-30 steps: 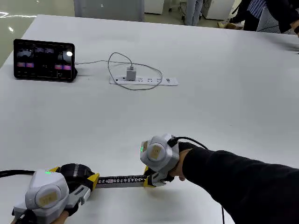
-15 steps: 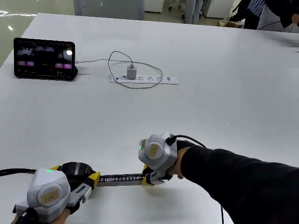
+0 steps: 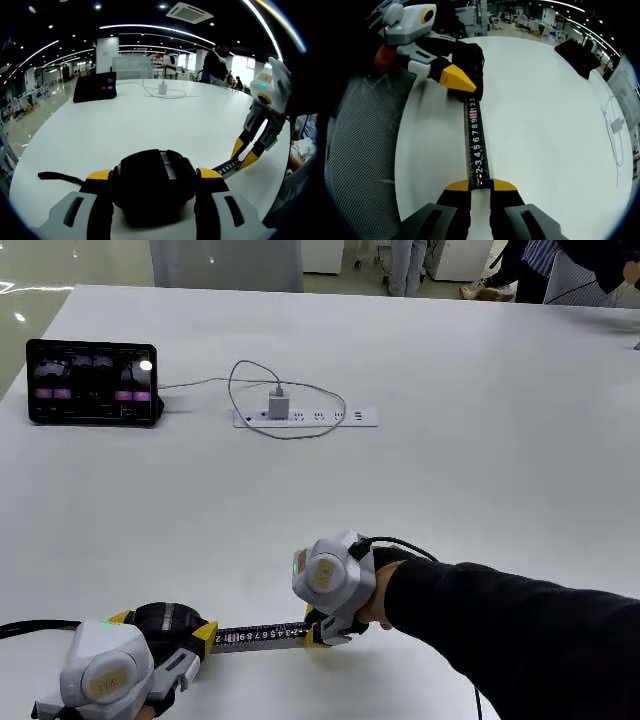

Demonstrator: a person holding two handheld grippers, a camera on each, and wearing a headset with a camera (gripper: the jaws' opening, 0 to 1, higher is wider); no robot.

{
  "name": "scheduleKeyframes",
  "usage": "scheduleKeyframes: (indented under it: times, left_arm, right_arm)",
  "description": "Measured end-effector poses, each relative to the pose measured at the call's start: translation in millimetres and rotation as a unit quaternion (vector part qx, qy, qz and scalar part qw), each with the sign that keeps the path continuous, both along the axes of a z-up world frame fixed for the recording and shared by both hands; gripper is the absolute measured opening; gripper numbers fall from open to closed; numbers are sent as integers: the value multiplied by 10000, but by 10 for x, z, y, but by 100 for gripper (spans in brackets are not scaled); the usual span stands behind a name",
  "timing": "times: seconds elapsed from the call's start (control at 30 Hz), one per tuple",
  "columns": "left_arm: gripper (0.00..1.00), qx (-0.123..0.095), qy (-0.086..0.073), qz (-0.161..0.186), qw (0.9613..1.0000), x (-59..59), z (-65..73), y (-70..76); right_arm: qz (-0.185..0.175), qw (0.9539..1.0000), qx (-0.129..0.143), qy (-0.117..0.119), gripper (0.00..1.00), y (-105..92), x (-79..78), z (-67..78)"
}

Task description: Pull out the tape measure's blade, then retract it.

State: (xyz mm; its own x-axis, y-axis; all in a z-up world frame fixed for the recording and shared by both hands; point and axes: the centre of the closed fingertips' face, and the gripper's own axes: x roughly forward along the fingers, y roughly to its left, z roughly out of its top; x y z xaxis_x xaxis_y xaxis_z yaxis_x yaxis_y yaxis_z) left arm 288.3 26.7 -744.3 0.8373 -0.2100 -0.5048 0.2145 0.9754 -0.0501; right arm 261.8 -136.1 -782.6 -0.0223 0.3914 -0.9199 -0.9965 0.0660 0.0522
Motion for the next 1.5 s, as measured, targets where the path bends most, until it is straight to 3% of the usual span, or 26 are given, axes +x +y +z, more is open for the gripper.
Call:
scheduleKeyframes:
  times: [0.2, 1.5]
  left_arm:
    - [61, 48, -10, -22, 10000, 1, -2, -1]
    - [60, -141, 41, -26, 9999, -9, 5, 10]
  right_arm:
    - [-60, 10000, 57, -21, 10, 19, -1, 5]
    - [-90, 9997, 240, 7, 10, 223, -4, 0]
